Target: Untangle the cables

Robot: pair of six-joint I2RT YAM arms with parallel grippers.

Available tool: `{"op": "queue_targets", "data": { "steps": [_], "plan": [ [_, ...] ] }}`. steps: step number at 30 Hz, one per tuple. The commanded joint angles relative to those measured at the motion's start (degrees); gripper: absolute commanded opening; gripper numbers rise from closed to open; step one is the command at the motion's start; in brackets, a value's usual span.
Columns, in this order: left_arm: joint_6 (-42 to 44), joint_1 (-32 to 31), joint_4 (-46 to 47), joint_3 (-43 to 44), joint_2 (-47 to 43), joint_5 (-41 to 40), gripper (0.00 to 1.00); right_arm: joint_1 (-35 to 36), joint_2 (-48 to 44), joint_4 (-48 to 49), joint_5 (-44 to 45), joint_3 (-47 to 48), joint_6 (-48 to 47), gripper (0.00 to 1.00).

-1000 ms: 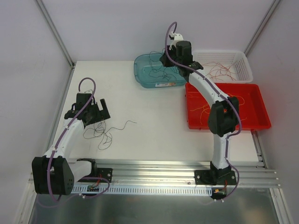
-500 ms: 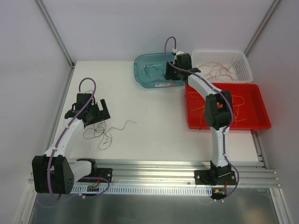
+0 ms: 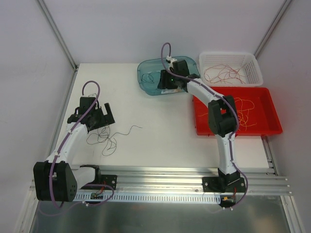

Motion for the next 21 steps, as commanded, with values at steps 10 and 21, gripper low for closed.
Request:
{"op": "queue_targets", "data": {
  "steps": [10, 21],
  "plan": [
    [0.6, 0.2, 0.8, 0.1, -0.8, 1.5, 0.99, 5.1, -2.1, -1.4, -6.0, 0.7, 1.6, 0.54],
    [0.5, 0.2, 0.7, 0.0, -1.0, 1.6, 0.99, -4.0, -11.2, -12.9, 12.8, 2.0, -21.2, 0.54]
  ]
}}
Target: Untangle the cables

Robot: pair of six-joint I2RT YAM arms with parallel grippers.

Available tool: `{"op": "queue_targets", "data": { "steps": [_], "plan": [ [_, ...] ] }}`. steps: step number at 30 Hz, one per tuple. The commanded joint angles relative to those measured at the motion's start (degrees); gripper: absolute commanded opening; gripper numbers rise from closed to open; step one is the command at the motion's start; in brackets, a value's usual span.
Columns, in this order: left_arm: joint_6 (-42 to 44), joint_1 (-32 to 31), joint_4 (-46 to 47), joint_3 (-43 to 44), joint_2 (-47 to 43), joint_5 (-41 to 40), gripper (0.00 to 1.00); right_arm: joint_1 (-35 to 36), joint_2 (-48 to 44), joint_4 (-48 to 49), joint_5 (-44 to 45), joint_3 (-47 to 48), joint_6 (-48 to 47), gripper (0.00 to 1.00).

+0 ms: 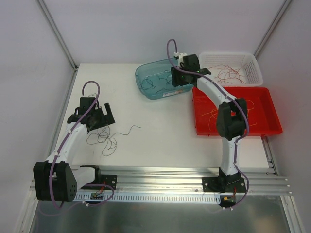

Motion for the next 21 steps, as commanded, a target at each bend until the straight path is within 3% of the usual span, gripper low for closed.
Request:
{"op": "queue_targets", "data": {
  "steps": [1, 9, 21],
  "plan": [
    [0.6, 0.2, 0.8, 0.0, -0.8, 1.3, 0.99, -3.8, -5.0, -4.6, 7.1, 3.2, -11.3, 0.54],
    [0.7, 0.2, 0.8, 0.0, -0.1, 1.0, 0.99, -5.5, -0.7, -4.3, 16.2, 7.6, -27.0, 0.54],
    [0.8, 0.2, 0.8, 0.1, 2.0, 0.4, 0.99, -5.6, 6.0, 1.7, 24.2, 8.9, -40.0, 0.41]
  ]
}}
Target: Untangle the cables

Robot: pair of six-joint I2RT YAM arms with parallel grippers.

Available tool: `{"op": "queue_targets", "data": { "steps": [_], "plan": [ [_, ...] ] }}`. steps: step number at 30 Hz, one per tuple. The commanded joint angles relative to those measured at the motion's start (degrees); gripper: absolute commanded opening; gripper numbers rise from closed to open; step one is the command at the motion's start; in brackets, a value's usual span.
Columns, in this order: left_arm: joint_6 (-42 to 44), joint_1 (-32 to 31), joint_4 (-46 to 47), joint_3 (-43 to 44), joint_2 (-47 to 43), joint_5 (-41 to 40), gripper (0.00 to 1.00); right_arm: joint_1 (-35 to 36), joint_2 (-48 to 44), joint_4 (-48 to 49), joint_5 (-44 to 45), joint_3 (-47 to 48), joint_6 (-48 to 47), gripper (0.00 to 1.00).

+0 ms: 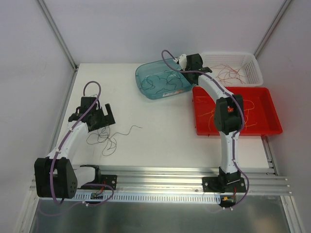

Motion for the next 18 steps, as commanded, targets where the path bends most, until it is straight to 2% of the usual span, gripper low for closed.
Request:
{"op": "queue_targets", "data": {
  "steps": [1, 11, 18],
  "plan": [
    [0.9, 0.2, 0.8, 0.1, 0.4, 0.6, 0.99, 0.1, 1.1, 3.5, 4.9, 2.8, -6.3, 0.4],
    [0.9, 0.2, 0.8, 0.3, 1.0, 1.1, 0.99, 0.4, 5.0, 8.5, 9.4, 4.0, -12.5, 0.39],
    [0.9, 0.2, 0.8, 0.4, 1.1, 1.6, 0.99, 1.1, 7.3, 12.1, 9.9, 3.9, -14.4, 0.33]
  ]
}}
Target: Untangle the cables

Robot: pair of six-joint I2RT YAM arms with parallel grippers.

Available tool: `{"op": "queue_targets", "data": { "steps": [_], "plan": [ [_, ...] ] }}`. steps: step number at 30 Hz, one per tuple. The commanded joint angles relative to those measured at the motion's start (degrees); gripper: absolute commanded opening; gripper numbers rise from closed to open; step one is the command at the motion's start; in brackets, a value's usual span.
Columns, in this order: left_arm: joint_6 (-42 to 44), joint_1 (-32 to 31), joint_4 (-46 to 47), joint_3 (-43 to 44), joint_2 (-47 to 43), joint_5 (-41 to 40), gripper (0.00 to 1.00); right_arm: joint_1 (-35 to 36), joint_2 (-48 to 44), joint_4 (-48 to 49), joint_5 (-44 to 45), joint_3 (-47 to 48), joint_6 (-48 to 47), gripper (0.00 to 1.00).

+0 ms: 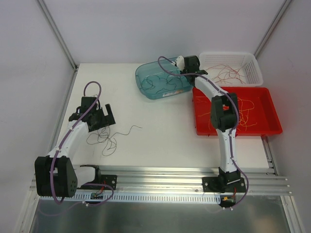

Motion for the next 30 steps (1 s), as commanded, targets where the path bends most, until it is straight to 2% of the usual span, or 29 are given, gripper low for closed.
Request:
{"op": "queue_targets", "data": {
  "steps": [1, 8, 15, 18, 30],
  "plan": [
    [1.0, 0.2, 0.7, 0.4, 0.2, 1.5, 0.99, 1.1, 1.7, 3.3, 1.5, 2.8, -2.9, 0.32],
    [1.1, 0.2, 0.8, 0.4, 0.4, 1.8, 0.99, 1.5, 3.5, 3.4, 1.9, 2.5, -3.8, 0.29],
    [1.1, 0.2, 0.7, 0.5, 0.7, 1.6, 0.99, 2.0, 1.7, 6.3, 5.0, 0.8, -5.9, 0.07],
    [1.0, 0.2, 0.7, 0.5, 0.6, 1.7, 0.99, 2.4, 0.3, 7.2, 5.6, 0.1, -6.7, 0.01],
    [0.9, 0.2, 0.7, 0.4, -0.4, 2.0, 0.99, 5.4, -6.9, 10.7, 12.2, -1.8, -12.6, 0.01]
  ]
}}
